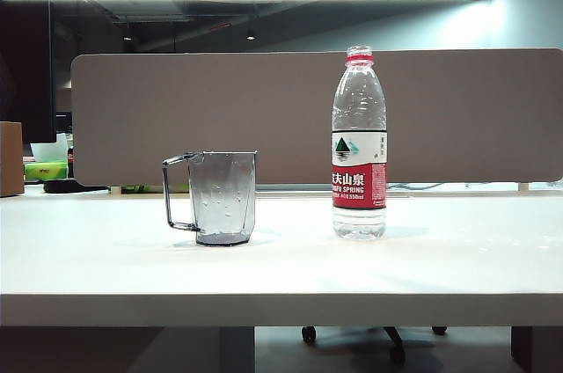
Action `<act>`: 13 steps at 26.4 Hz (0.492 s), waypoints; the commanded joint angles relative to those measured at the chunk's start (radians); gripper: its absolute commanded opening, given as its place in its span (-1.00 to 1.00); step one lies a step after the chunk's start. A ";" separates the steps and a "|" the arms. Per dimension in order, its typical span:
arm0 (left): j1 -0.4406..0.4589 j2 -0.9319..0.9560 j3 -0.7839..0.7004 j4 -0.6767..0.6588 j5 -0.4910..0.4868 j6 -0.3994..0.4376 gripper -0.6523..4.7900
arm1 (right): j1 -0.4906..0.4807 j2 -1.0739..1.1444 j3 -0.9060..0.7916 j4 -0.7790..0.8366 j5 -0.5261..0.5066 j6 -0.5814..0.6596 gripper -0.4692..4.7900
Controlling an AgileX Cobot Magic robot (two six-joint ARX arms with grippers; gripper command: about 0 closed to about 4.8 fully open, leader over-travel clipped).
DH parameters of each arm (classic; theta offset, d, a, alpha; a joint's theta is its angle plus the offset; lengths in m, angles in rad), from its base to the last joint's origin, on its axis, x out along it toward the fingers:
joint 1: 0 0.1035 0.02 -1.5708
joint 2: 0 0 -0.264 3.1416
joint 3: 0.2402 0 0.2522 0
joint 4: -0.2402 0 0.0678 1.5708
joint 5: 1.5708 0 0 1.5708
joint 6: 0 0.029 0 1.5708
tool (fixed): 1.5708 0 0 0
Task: Pick up the mineral water bottle on the table and pour water into the mug until it's half full.
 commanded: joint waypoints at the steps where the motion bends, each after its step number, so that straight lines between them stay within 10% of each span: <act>1: -0.002 0.002 0.003 0.011 0.000 0.011 -0.78 | 0.002 0.090 -0.086 0.276 0.005 0.017 0.00; 13: -0.001 0.002 0.003 -0.019 -0.124 0.011 -0.78 | 0.165 0.679 -0.264 0.975 0.171 0.055 0.29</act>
